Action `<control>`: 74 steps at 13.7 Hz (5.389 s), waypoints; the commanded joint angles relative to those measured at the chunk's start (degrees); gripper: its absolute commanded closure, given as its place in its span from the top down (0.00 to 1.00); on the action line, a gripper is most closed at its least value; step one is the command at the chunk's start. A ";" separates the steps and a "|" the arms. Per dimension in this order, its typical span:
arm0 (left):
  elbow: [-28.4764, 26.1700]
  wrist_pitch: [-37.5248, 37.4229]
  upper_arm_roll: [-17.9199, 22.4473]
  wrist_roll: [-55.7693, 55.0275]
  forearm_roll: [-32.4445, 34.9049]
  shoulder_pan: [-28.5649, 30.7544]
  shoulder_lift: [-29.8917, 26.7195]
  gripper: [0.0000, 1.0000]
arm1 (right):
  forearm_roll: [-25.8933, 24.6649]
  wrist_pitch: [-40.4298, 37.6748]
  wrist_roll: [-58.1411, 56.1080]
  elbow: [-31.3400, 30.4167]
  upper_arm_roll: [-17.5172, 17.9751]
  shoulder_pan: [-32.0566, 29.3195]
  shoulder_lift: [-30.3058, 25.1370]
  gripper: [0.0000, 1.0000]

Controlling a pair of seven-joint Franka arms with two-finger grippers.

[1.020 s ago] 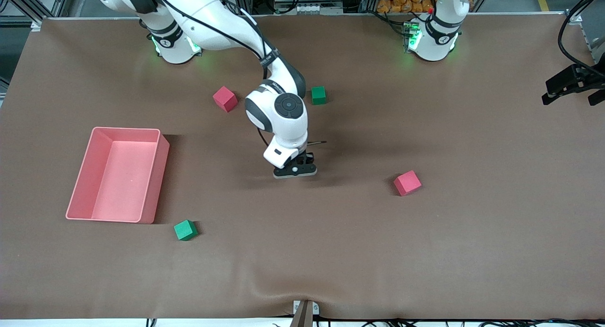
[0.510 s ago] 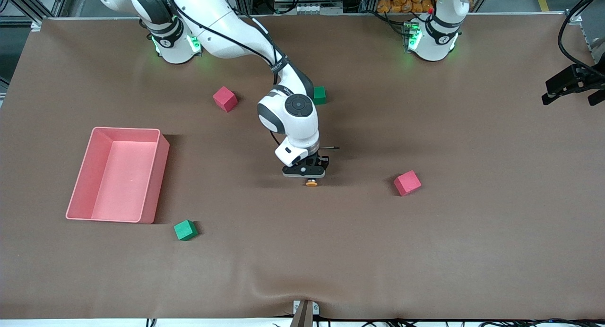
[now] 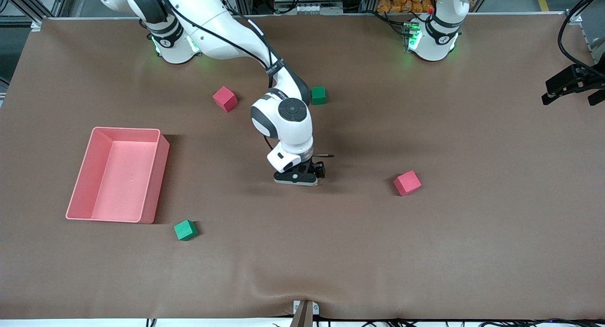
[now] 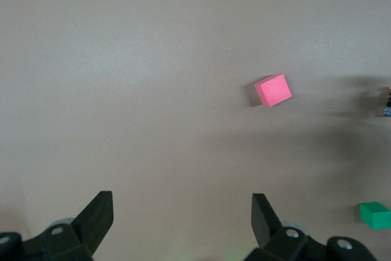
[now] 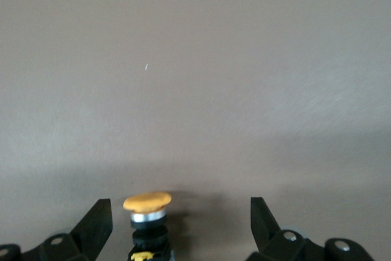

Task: Place and upright button with both arms
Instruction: 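Open the right gripper to release the button onto the table, then retract the right gripper while the left gripper reaches toward the button, then lower the left gripper over the lying button and grasp its body, then lift the button off the table with the left gripper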

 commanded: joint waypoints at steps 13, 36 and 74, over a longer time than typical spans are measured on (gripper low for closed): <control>0.45 -7.49 -2.67 1.66 -1.85 -0.34 6.11 1.00 | -0.67 -28.72 -60.67 -19.99 0.46 -21.90 -34.81 1.00; 10.38 25.09 -6.28 -38.94 -6.25 -30.55 40.21 1.00 | 7.68 -51.05 -54.46 -13.16 0.11 -47.23 -49.25 1.00; 10.29 41.37 -2.68 -43.43 -3.61 -41.03 52.44 0.33 | 8.83 -56.41 -54.21 -9.55 0.64 -47.59 -48.37 1.00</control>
